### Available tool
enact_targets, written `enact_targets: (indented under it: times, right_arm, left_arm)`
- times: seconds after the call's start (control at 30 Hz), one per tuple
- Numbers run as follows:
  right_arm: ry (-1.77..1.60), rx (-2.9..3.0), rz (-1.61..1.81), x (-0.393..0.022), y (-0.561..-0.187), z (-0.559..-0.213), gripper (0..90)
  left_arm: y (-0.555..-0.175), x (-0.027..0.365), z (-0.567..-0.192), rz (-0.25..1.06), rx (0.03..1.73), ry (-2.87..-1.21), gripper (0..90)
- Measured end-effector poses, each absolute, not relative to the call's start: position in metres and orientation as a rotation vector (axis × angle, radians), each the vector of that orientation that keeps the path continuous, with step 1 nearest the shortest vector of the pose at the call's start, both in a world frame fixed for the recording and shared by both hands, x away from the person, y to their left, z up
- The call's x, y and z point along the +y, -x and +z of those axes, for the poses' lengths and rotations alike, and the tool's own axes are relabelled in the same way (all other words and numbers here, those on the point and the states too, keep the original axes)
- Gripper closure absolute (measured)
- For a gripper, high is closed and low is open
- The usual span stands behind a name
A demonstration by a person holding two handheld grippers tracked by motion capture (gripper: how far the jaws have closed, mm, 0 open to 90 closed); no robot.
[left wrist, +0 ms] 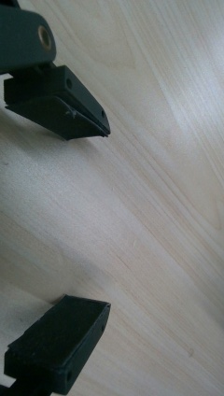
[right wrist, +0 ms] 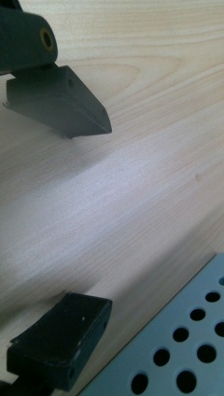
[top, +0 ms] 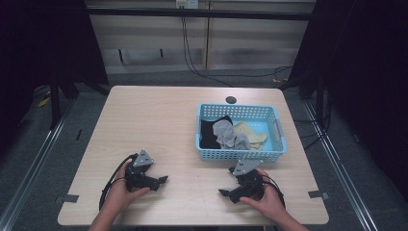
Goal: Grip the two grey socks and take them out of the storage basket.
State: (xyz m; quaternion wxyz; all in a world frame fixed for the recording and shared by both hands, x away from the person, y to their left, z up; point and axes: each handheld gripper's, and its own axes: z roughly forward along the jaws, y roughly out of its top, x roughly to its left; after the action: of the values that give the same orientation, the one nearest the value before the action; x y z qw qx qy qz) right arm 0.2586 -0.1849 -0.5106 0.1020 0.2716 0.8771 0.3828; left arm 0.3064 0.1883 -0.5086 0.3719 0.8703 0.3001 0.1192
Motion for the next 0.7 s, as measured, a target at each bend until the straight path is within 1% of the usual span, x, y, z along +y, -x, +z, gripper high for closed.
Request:
enact_targets:
  times: [0.17, 0.3, 0.33, 0.43, 0.47, 0.5, 0.53, 0.57, 0.6, 0.7]
  right_arm:
    - [-0.829, 2.613, 1.094, -0.185, -0.258, -0.507, 14.3]
    - [-0.877, 2.686, 1.045, -0.186, -0.263, -0.498, 15.4]
    - [-0.872, 2.733, 0.994, -0.187, -0.265, -0.487, 16.1]
    - [-0.841, 2.785, 0.955, -0.187, -0.268, -0.478, 16.6]
    - [-0.815, 2.833, 0.872, -0.186, -0.269, -0.465, 20.7]
    - [-0.815, 2.833, 0.872, -0.186, -0.269, -0.465, 20.7]
    - [-0.784, 2.897, 0.733, -0.185, -0.272, -0.454, 21.3]
    - [-0.784, 2.897, 0.733, -0.185, -0.272, -0.454, 21.3]
    - [-0.775, 2.946, 0.652, -0.184, -0.275, -0.446, 23.3]
    - [-0.781, 2.963, 0.603, -0.186, -0.279, -0.434, 24.9]
  left_arm:
    - [-0.306, 0.188, -0.509, 0.306, 0.770, -2.230, 12.7]
    - [-0.306, 0.188, -0.508, 0.307, 0.773, -2.230, 12.7]
    - [-0.306, 0.188, -0.509, 0.306, 0.772, -2.229, 12.7]
    - [-0.306, 0.188, -0.509, 0.304, 0.772, -2.229, 12.7]
    - [-0.306, 0.188, -0.509, 0.309, 0.771, -2.231, 12.7]
    - [-0.306, 0.188, -0.509, 0.309, 0.771, -2.231, 12.7]
    - [-0.306, 0.188, -0.509, 0.309, 0.771, -2.231, 12.7]
    - [-0.306, 0.188, -0.509, 0.309, 0.771, -2.231, 12.7]
    - [-0.306, 0.188, -0.509, 0.309, 0.771, -2.231, 12.7]
    - [-0.306, 0.188, -0.509, 0.309, 0.771, -2.231, 12.7]
